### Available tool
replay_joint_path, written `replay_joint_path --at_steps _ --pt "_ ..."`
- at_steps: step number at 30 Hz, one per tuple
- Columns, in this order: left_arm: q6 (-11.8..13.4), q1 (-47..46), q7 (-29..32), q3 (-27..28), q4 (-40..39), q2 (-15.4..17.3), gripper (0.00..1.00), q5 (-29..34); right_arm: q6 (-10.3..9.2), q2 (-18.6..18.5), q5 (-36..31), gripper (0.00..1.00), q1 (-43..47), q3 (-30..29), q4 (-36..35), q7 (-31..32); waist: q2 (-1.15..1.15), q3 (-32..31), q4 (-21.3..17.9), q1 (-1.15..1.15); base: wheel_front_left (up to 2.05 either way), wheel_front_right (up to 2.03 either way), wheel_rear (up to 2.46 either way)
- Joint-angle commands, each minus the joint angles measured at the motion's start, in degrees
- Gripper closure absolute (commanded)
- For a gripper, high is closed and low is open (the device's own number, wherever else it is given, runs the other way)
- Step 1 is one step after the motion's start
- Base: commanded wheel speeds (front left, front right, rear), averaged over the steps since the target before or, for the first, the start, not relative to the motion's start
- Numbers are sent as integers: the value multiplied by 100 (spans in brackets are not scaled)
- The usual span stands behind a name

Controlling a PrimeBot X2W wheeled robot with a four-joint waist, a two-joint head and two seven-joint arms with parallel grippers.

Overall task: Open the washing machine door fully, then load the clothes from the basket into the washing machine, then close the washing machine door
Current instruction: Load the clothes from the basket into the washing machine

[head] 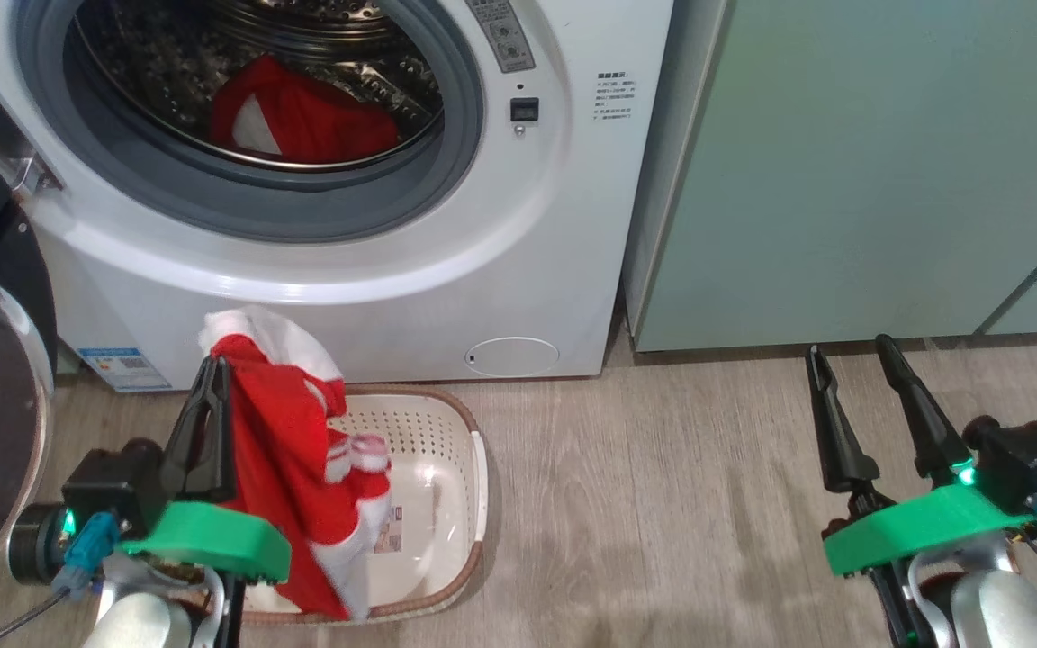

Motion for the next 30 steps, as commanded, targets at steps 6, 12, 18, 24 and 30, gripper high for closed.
replay_joint_path --at_steps 6,12,18,24,30 --pt "63 -203 -13 197 -177 127 100 22 0 -3 -20 0 -80 161 -214 -20 0 7 -6 1 0 0 0" --pt "56 -251 16 180 -144 143 100 -1 0 -3 -10 0 -123 182 -224 -40 0 74 -8 1 0 0 0" --pt "-11 -452 34 203 0 171 100 -58 0 -3 -7 0 -199 232 -298 -51 0 243 -60 1 0 0 0" --pt "-130 -960 35 300 262 194 100 -154 0 -3 8 0 -342 317 -448 -92 0 597 -188 1 0 0 0" --pt "-357 -1928 131 455 816 295 100 -299 0 -3 48 0 -568 437 -544 -191 0 1175 -419 1 0 0 0"
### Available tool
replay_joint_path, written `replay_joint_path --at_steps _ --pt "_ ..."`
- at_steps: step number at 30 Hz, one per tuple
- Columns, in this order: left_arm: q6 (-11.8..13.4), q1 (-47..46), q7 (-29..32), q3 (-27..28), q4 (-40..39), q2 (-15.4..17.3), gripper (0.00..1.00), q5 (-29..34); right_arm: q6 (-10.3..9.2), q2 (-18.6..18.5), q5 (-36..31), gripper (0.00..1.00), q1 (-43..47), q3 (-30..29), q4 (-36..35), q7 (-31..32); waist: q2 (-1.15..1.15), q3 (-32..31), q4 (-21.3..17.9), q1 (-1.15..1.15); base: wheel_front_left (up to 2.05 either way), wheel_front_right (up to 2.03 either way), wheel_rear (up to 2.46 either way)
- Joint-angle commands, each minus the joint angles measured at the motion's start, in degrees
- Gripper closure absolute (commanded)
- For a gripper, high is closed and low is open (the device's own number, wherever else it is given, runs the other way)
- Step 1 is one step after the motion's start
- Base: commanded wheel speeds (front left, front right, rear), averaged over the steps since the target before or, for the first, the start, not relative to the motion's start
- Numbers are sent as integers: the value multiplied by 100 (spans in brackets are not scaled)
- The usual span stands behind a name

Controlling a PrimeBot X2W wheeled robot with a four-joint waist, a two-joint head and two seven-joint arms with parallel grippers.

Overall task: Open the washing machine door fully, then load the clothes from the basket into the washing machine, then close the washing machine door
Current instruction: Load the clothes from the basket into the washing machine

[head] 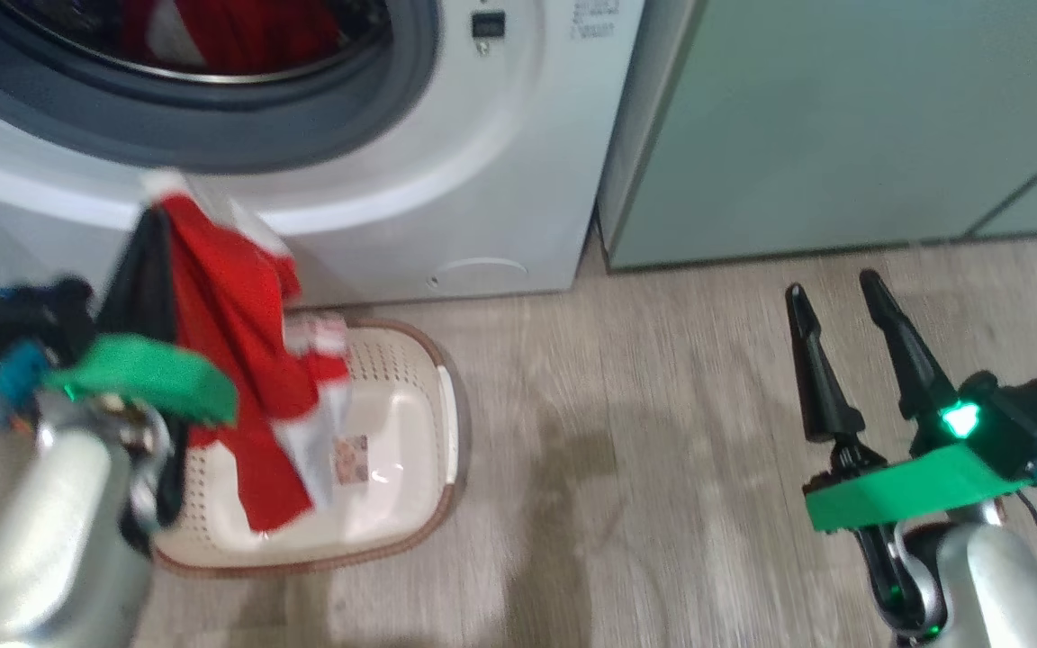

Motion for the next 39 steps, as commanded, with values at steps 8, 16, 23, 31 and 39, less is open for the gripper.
replay_joint_path --at_steps 8,16,23,31,39 --pt "-508 -2044 471 461 1028 510 100 -293 0 -4 260 0 -552 418 -82 -352 0 1046 -614 0 0 0 0" --pt "-882 -3606 1359 509 2372 967 100 -458 0 -4 557 0 -908 709 155 -567 0 1700 -1111 0 0 0 0" --pt "-1055 -4612 1945 529 3077 1327 100 -510 0 -4 875 0 -1168 955 91 -596 0 2225 -1512 0 0 0 0" --pt "-1180 -5418 2350 651 3513 1754 100 -609 0 -4 1125 0 -1295 1106 -95 -597 0 2770 -1863 0 0 0 0" --pt "-1070 -6164 2176 891 3550 2039 100 -681 0 -4 1271 0 -1391 1212 -222 -598 0 3196 -2087 0 0 0 0"
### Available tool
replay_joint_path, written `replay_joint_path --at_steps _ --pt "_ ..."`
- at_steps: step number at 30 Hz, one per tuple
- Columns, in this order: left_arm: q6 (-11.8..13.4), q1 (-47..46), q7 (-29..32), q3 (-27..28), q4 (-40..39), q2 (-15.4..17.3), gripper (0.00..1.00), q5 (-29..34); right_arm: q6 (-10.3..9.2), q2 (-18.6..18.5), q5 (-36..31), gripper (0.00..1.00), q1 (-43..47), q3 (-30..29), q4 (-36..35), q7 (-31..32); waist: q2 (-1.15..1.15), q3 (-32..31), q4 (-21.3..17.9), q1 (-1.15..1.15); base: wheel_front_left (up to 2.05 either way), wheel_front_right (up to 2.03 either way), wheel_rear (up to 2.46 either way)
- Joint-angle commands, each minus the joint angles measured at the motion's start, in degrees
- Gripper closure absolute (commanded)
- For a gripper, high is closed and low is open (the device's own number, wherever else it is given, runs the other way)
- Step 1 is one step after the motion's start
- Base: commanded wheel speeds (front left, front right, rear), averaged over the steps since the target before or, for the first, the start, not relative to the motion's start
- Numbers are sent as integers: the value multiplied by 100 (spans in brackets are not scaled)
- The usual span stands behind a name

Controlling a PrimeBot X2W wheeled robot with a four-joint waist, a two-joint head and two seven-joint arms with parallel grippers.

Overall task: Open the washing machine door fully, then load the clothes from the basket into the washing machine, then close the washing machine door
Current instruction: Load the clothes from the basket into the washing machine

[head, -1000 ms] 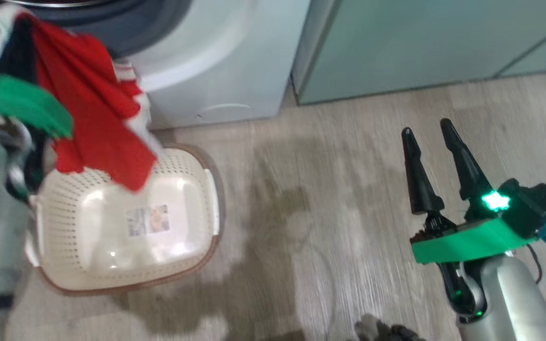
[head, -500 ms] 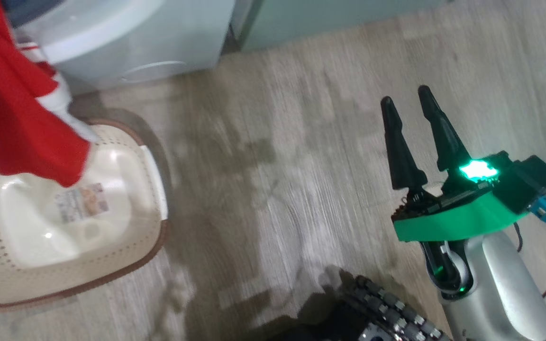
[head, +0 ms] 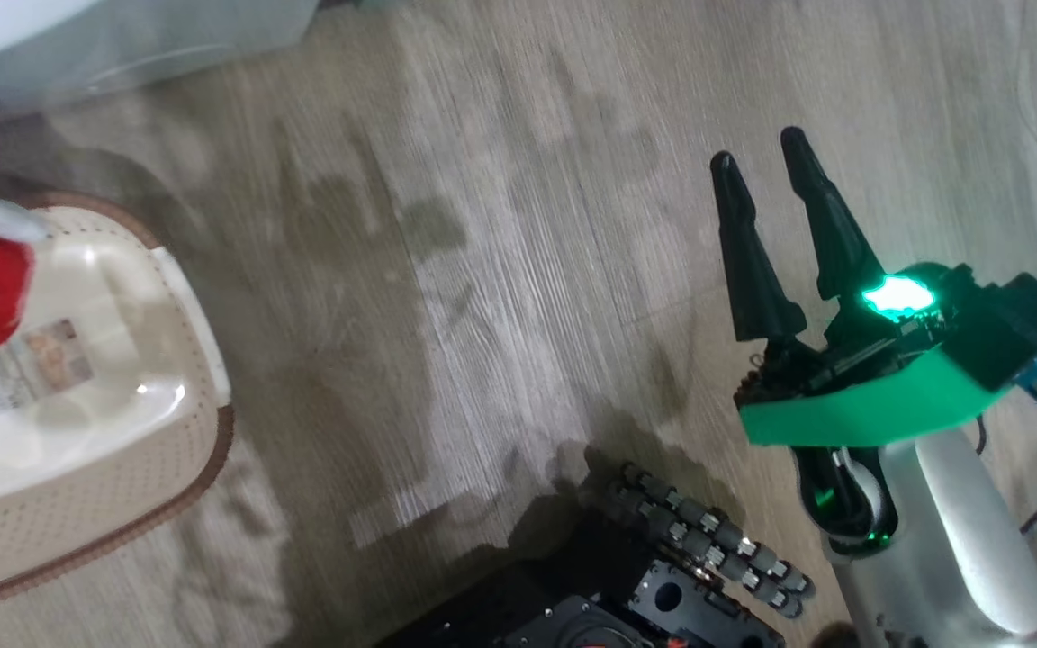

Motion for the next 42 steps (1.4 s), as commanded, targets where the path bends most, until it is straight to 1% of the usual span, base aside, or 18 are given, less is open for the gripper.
replay_joint_path --at_steps 1,6,11,14,16,18,19,20,21,22,28,34,38,42 --pt "64 -354 -166 141 -203 378 100 56 0 -6 65 0 -16 110 -226 -52 0 177 -114 -1 0 0 0" --pt "160 -685 -764 147 -276 440 100 229 0 -6 113 0 -47 165 -276 -52 0 306 -178 -1 0 0 0" --pt "99 -885 -1406 120 -140 458 100 354 0 -6 127 0 -93 183 -313 -52 0 377 -209 -1 0 0 0" --pt "38 -804 -1496 62 67 450 100 375 0 -6 133 0 -117 184 -312 -52 0 387 -192 -1 0 0 0" --pt "-63 -744 -1490 -37 191 481 100 431 0 -6 135 0 -127 178 -307 -52 0 383 -168 -1 0 0 0" --pt "-108 -653 -1517 -127 278 476 100 486 0 -6 123 0 -131 157 -299 -52 0 354 -125 -1 0 0 0" --pt "-132 -597 -1520 -160 316 454 98 492 0 -6 110 0 -132 146 -297 -52 0 332 -96 -1 0 0 0" --pt "-130 -544 -1532 -185 347 438 66 502 0 -6 94 0 -132 134 -294 -52 0 314 -67 -1 0 0 0" --pt "-118 -487 -1565 -208 363 416 15 513 0 -6 76 0 -135 127 -289 -52 0 291 -34 -1 0 0 0" --pt "-118 -430 -1609 -241 366 398 0 536 0 -6 60 0 -138 124 -285 -52 0 266 -3 -1 0 0 0" --pt "-118 -146 -1778 -362 356 272 0 576 0 -6 -37 0 -150 110 -252 -52 0 115 155 -1 0 0 0" --pt "35 414 -2113 -479 112 47 0 629 0 -6 -166 0 -126 0 -185 -52 0 -151 379 -1 0 0 0" --pt "179 940 -2306 -487 -292 -128 0 610 0 -6 -279 0 -91 -93 -134 -52 0 -329 565 -1 0 0 0" --pt "387 1549 -2423 -400 -968 -289 0 563 0 -6 -386 0 -62 -164 -74 -52 0 -481 748 -1 0 0 0"
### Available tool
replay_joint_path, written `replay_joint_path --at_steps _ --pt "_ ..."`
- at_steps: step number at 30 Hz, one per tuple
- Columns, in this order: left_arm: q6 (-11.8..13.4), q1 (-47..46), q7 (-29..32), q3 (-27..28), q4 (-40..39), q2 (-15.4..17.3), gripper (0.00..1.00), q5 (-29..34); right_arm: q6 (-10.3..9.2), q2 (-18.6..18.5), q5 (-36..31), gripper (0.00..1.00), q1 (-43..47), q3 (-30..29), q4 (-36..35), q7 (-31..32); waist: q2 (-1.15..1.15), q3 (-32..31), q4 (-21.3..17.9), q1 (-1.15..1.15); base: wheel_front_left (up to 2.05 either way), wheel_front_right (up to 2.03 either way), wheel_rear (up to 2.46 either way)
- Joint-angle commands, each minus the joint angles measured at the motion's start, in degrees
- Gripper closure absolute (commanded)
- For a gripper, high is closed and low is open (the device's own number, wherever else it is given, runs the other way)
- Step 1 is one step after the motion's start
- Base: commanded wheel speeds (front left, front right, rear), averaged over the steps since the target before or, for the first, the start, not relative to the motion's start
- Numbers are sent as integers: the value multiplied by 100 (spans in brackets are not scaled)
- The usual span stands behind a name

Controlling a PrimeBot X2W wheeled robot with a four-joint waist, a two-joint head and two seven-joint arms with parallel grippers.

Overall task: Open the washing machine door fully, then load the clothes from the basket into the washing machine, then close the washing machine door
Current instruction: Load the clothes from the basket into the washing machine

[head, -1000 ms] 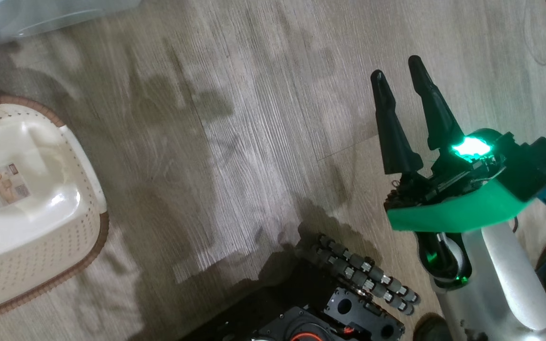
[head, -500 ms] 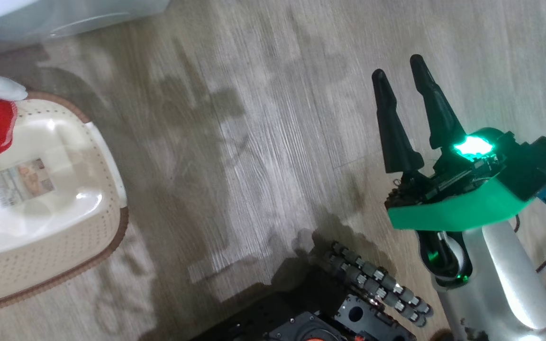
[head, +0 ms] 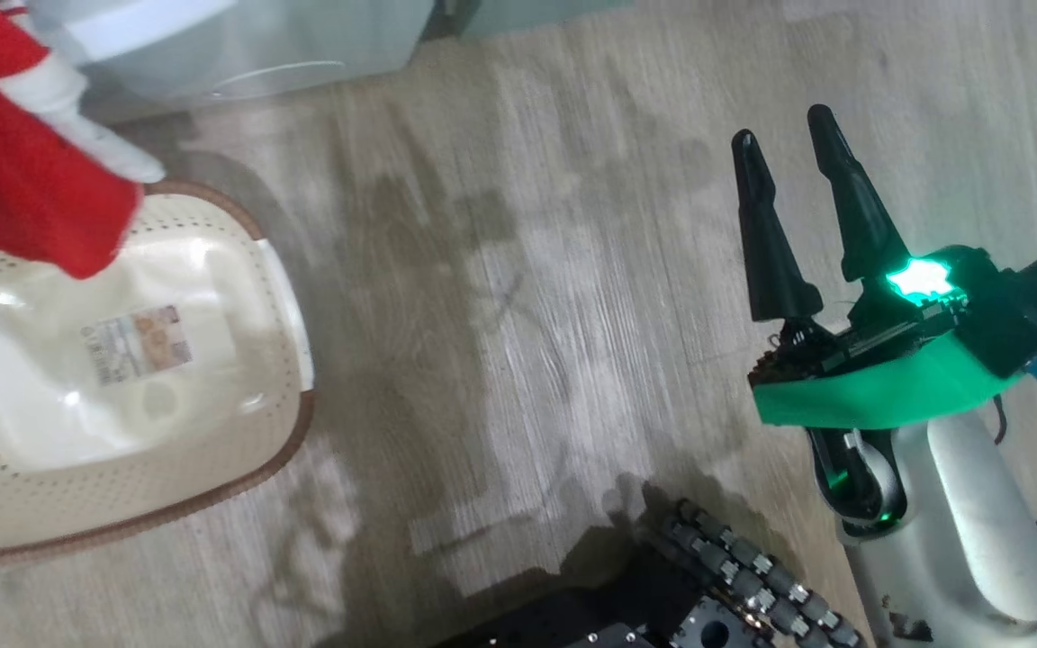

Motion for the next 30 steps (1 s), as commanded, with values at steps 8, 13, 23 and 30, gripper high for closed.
replay_joint_path --at_steps 8,13,23,30 --pt "606 1414 -111 326 -1906 22 0 45 0 -11 -202 0 122 -59 -9 -36 0 -352 402 0 0 0 0" --pt "995 2412 -116 360 -2991 -173 0 127 0 -11 -313 0 116 -165 71 -36 0 -511 597 0 0 0 0" --pt "1376 4018 -119 371 -4098 -668 0 301 0 -11 -503 0 106 -298 369 -36 0 -912 976 0 0 0 0" --pt "1326 4535 -120 322 -4199 -992 0 413 0 -11 -592 0 188 -448 609 -36 0 -1239 1212 0 0 0 0"
